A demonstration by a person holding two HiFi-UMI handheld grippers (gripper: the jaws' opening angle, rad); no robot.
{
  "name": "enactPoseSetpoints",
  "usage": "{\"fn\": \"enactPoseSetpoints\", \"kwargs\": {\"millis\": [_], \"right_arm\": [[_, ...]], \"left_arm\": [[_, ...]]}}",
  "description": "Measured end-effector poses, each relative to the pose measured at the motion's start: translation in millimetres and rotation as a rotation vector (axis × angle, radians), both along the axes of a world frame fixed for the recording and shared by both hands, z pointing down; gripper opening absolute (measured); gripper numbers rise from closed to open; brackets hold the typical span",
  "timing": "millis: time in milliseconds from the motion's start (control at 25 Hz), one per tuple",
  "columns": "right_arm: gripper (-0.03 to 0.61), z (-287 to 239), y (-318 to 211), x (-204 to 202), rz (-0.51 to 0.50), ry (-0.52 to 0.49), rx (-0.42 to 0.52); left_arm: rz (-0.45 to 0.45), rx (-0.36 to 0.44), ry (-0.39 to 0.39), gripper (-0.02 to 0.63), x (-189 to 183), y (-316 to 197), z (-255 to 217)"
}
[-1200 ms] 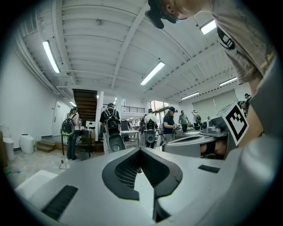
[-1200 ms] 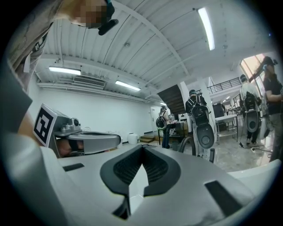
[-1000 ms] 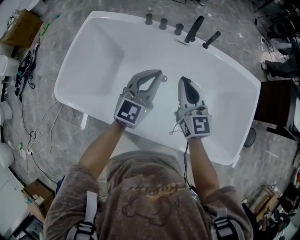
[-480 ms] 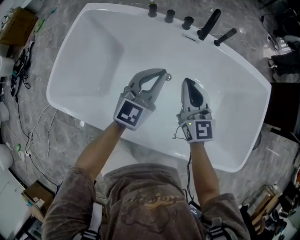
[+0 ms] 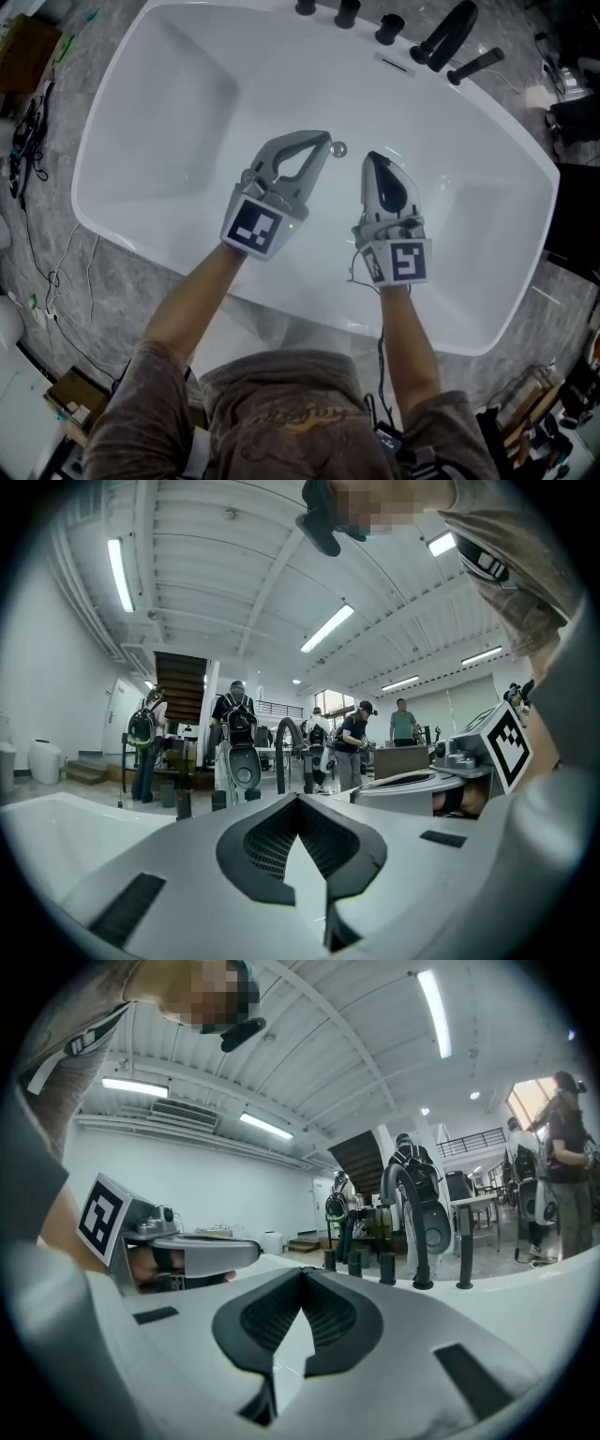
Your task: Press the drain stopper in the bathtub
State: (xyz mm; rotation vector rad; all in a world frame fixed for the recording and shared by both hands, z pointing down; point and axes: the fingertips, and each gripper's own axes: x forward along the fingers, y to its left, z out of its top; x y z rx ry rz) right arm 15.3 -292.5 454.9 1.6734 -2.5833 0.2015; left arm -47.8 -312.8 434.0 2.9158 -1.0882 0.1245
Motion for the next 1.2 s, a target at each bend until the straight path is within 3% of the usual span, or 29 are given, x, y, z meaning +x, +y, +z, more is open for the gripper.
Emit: {"fn": "enactPoseSetpoints", "kwargs": {"millis": [1200], "right_arm": [[0.000,170,-39,13,0.064,-0.004,-0.021]], "left_arm": [[0.080,0.027,0.045,0.000,22,-35,159]]}}
